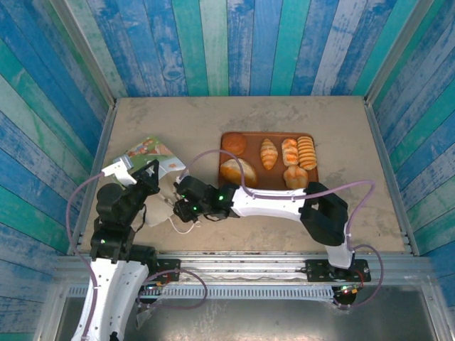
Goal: Take the fake bread out of the paper bag
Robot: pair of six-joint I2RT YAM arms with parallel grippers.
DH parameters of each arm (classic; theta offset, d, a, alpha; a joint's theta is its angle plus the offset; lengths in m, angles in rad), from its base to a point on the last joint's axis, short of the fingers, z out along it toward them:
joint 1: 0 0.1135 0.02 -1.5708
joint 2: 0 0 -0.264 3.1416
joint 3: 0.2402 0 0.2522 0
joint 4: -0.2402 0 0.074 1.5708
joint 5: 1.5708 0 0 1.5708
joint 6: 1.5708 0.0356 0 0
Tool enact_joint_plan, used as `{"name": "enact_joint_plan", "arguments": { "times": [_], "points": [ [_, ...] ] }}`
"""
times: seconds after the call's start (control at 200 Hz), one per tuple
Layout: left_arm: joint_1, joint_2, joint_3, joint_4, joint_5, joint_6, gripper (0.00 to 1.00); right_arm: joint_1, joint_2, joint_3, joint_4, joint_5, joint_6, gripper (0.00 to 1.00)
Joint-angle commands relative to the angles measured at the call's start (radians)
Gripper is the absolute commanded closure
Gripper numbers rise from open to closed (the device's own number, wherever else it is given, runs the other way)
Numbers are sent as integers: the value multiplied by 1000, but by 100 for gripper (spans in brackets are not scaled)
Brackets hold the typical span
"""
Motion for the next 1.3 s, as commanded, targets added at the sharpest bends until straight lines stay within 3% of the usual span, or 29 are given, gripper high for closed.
{"name": "enact_joint_plan", "arguments": {
  "times": [0.0, 0.446, 0.741, 0.947, 1.137, 1.297],
  "points": [
    [-3, 2, 26, -1, 3, 25, 100, -21, 32, 49, 76, -13, 73, 55],
    [-3, 6, 31, 4, 1, 21, 100, -78, 204, 188, 219, -147, 305, 54],
    [-3, 6, 29, -1, 8, 19, 100, -86, 279, 283, 206, -176, 336, 53],
    [-3, 6, 27, -2, 18, 16, 100, -82, 277, 279, 211, -159, 328, 61],
    [-3, 13, 23, 16, 51, 12, 100, -90, 298, 304, 213, -149, 340, 52],
    [-3, 9, 27, 1, 61, 17, 100, -100, 330, 339, 212, -150, 362, 51]
  ]
}}
